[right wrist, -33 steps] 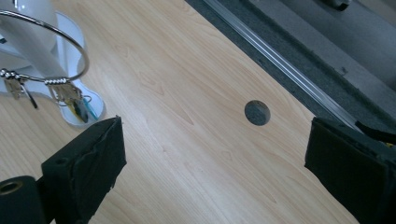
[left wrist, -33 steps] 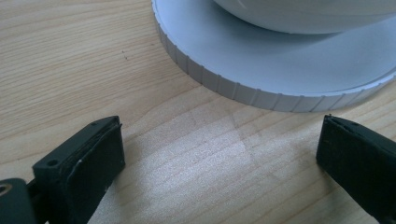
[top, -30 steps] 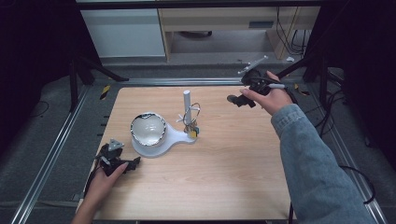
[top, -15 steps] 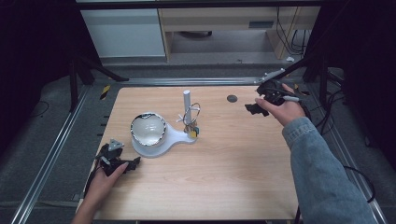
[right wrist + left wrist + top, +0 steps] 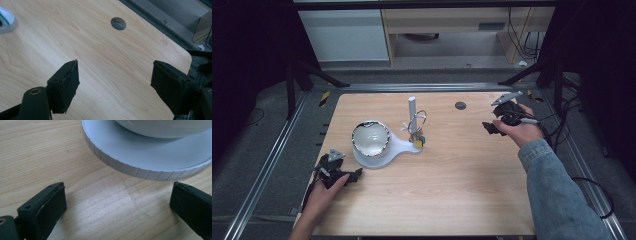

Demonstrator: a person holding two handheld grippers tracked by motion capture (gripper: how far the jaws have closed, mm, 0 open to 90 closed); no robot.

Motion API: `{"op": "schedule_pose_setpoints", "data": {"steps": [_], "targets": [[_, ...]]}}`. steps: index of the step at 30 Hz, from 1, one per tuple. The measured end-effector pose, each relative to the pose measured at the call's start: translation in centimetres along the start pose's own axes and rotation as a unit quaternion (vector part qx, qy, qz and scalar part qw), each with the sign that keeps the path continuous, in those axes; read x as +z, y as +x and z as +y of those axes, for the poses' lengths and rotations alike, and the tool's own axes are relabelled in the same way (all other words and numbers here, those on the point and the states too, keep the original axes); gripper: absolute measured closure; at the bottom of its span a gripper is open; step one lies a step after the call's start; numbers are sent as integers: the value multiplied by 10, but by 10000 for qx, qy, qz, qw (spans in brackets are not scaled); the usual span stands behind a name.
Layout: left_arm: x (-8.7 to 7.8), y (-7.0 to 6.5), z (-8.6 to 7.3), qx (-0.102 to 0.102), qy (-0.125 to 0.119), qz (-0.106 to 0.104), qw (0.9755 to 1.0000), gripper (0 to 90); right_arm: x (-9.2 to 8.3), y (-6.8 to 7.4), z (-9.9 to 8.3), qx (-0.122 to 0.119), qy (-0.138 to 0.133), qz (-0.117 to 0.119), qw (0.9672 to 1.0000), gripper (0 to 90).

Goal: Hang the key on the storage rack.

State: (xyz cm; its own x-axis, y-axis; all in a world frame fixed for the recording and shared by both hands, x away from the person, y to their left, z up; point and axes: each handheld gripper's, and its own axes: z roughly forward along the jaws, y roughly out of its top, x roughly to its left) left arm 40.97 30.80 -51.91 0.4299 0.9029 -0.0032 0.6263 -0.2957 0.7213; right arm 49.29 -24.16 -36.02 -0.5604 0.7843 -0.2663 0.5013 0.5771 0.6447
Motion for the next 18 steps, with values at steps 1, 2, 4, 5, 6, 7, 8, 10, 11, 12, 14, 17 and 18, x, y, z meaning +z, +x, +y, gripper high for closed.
{"op": "schedule_pose_setpoints", "data": {"steps": [1,2,4,5,6,7,8,10,11,12,14,17,18], "targets": [[0,0,0,1,0,0,10000,1,2,1,-2,-9,14,5,10000,225],[0,0,0,-2,0,-1,10000,1,3,1,-4,-14,29,4,10000,225],[0,0,0,-1,0,0,10000,1,8,3,-9,-7,68,29,10000,224],[0,0,0,-2,-1,0,10000,1,11,4,-12,-1,84,33,10000,222],[0,0,0,-2,-1,0,10000,1,13,5,-15,-8,96,33,9999,221],[0,0,0,-4,-2,0,10000,0,18,6,-20,13,119,43,9999,219],[0,0,0,-3,-2,0,10000,0,20,7,-23,37,145,48,9999,218],[0,0,0,-2,-1,-1,10000,1,27,9,-30,86,207,90,9997,216],[0,0,0,-1,0,0,10000,0,31,11,-35,106,243,103,9996,215],[0,0,0,-2,-1,0,10000,0,33,12,-38,130,263,111,9995,215],[0,0,0,-2,0,0,10000,1,39,14,-46,191,297,148,9993,213],[0,0,0,-1,0,1,10000,0,45,18,-55,254,336,213,9989,209],[0,0,0,-1,2,1,10000,0,46,19,-57,275,349,233,9987,208]]}}
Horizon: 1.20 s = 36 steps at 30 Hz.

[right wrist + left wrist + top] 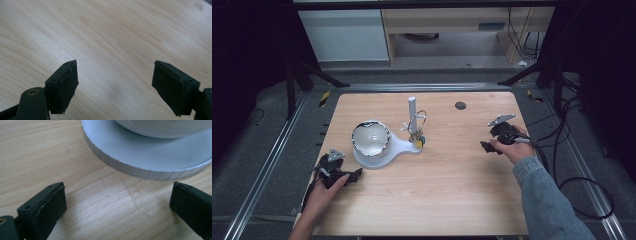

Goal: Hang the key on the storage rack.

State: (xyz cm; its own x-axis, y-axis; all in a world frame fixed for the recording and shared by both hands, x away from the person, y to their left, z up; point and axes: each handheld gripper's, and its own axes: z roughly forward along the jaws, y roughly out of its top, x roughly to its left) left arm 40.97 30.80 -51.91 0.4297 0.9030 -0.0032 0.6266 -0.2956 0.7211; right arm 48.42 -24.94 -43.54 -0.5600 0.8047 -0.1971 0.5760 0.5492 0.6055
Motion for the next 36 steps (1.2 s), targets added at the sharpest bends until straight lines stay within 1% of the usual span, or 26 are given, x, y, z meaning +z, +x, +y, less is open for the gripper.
{"op": "schedule_pose_setpoints", "data": {"steps": [2,6,10,14,19,29,32,33,36], "targets": [[0,0,0,-2,-2,0,10000,1,6,3,-7,14,27,53,10000,204],[0,0,0,-3,-3,0,10000,0,13,6,-15,101,27,138,9998,198],[0,0,0,-4,-3,0,10000,0,21,7,-21,177,92,232,9995,176],[0,0,0,-2,-2,0,10000,0,29,5,-27,420,132,324,9985,122],[0,0,0,-1,-2,0,10000,0,37,-1,-31,662,53,317,9973,99],[0,0,0,-2,-2,0,10000,0,43,-9,-41,993,-100,218,9948,88],[0,0,0,-1,-2,0,10000,0,45,-10,-44,1055,-135,185,9942,88],[0,0,0,-1,-1,0,10000,0,46,-11,-46,1128,-151,201,9933,82],[0,0,0,-2,-3,0,10000,0,47,-12,-48,1188,-276,132,9924,82]]}}
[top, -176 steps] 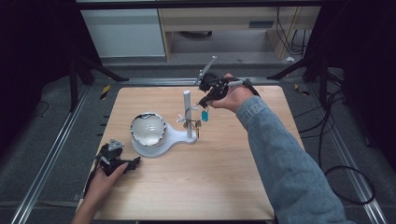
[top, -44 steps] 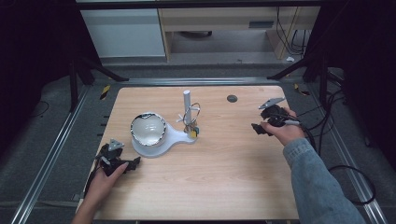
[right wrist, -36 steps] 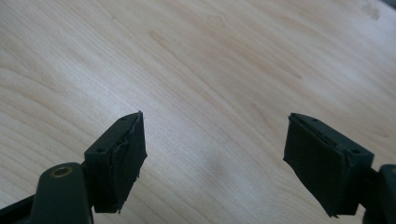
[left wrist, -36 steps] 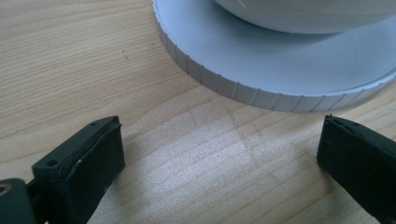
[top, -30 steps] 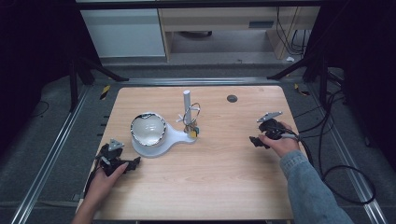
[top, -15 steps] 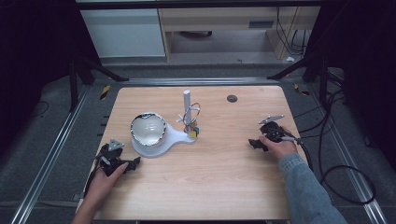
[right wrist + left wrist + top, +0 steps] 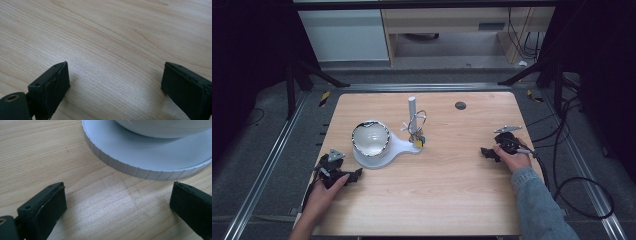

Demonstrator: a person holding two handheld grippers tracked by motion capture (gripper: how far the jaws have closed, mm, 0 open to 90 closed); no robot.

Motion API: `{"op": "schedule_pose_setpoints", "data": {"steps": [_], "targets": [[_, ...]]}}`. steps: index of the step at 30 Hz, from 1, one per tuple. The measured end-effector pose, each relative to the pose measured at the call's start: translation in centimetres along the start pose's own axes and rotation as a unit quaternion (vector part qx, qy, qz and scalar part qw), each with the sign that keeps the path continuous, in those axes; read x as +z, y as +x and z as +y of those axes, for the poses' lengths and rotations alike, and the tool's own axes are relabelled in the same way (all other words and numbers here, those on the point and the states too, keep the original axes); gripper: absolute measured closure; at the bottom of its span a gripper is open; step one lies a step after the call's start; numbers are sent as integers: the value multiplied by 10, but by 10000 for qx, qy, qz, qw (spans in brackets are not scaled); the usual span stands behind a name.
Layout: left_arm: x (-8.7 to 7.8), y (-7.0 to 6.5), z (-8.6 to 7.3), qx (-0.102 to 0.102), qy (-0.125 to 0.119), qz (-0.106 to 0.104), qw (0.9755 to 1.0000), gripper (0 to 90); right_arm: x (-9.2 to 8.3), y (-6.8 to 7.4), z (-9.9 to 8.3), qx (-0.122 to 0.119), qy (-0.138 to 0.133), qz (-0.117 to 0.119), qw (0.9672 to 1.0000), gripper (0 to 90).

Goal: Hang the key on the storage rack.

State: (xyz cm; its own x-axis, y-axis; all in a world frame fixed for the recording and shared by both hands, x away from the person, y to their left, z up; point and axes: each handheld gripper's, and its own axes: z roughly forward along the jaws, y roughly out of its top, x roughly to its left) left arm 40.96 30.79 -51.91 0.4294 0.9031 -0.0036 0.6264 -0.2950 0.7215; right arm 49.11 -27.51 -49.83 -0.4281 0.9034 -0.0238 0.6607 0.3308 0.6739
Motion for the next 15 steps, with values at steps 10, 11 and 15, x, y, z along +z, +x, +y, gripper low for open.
{"op": "schedule_pose_setpoints", "data": {"steps": [10,11,15], "targets": [[0,0,0,0,1,0,10000,0,5,4,-4,191,-241,-189,9993,19],[0,0,0,0,1,0,10000,1,5,4,-4,201,-259,-211,9992,15],[0,0,0,2,2,-1,10000,0,6,5,-4,215,-283,-266,9990,5]]}}
